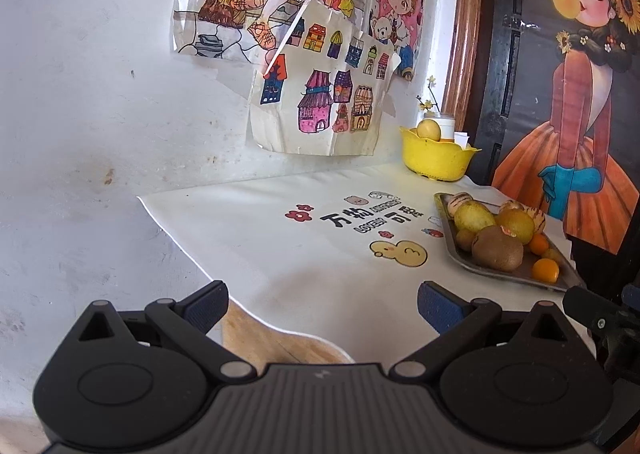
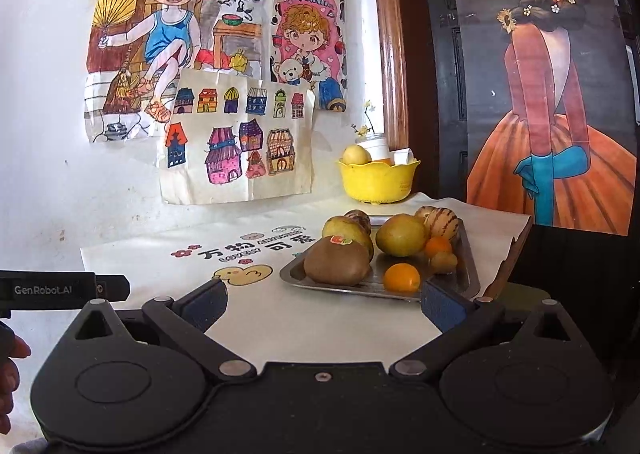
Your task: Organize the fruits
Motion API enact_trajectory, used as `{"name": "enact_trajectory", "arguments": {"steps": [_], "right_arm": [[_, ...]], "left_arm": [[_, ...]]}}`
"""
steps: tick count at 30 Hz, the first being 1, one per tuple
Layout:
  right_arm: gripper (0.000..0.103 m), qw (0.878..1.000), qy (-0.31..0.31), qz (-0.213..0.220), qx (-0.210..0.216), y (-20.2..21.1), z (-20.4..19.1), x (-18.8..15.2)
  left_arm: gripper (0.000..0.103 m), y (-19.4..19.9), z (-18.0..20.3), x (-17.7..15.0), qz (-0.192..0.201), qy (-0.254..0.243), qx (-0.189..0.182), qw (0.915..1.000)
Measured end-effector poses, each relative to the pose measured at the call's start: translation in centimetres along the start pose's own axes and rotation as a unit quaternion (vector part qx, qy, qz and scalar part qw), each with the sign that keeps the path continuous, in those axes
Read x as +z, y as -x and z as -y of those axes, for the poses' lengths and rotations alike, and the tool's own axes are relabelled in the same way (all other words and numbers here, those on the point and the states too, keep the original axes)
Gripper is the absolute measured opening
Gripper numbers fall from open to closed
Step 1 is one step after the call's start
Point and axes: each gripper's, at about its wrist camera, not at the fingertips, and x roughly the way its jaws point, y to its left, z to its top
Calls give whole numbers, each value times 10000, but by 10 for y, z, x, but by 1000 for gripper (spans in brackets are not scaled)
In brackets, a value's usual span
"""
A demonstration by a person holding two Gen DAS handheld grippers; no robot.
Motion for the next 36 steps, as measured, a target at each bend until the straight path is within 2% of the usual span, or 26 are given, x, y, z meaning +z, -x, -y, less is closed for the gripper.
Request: {"name": "enact_trajectory", "arguments": {"steps": [17,36], "right_arm": [[102,9998,62,-110,141,-2,-8,-13],[102,9996,-64,-266,86,-5,-4,-20]], "left_arm": [[103,13,-20,-16,153,116,103,9998],[103,12,-18,-24,95,18,57,9999]]}}
